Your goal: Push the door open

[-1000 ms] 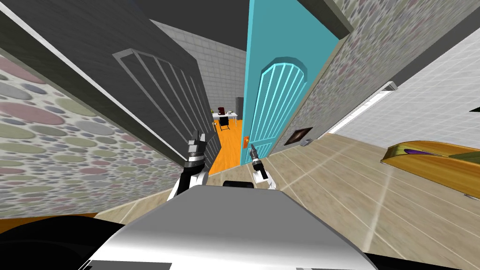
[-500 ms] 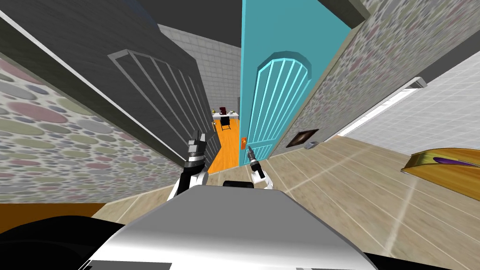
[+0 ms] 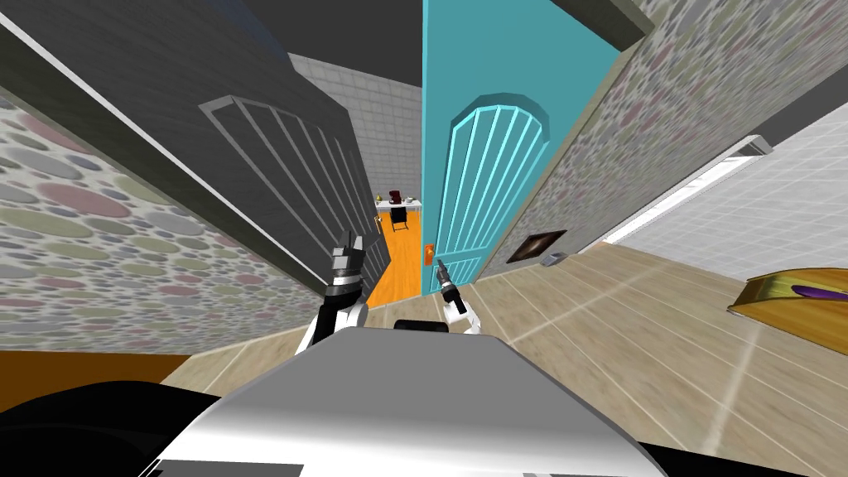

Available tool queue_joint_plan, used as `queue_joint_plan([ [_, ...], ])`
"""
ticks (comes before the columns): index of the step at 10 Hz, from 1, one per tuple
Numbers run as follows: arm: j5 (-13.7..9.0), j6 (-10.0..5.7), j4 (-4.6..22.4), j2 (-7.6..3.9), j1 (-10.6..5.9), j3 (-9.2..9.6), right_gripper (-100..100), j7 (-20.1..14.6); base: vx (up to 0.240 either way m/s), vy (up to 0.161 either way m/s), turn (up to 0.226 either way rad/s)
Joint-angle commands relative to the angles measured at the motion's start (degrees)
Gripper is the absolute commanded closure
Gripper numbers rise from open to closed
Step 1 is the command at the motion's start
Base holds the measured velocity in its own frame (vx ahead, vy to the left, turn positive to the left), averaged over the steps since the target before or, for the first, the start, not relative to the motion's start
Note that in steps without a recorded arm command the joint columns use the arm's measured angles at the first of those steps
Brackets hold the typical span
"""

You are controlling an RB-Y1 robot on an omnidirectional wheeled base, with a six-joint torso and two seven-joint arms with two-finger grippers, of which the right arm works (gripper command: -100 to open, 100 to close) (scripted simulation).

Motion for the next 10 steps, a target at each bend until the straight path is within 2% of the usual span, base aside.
queue_joint_plan([
  [1, 0.0, -0.15, 0.5, 0.08, -0.35, -0.24, -100, 0.0, 0.18, 0.043, 0.025],
  [7, -0.1, -0.7, 2.9, 1.03, -2.09, -1.45, -100, 0.2, 0.17, 0.051, 0.022],
  [8, -0.1, -0.6, 2.7, 0.93, -1.93, -1.33, -100, 0.2, 0.08, 0.008, 0.005],
  [9, -0.1, -0.6, 2.7, 0.93, -1.93, -1.33, 100, 0.2, -0.011, 0.001, -0.004],
  [10, -0.1, -0.6, 2.7, 0.93, -1.93, -1.33, 100, 0.2, -0.023, -0.003, 0.009],
])
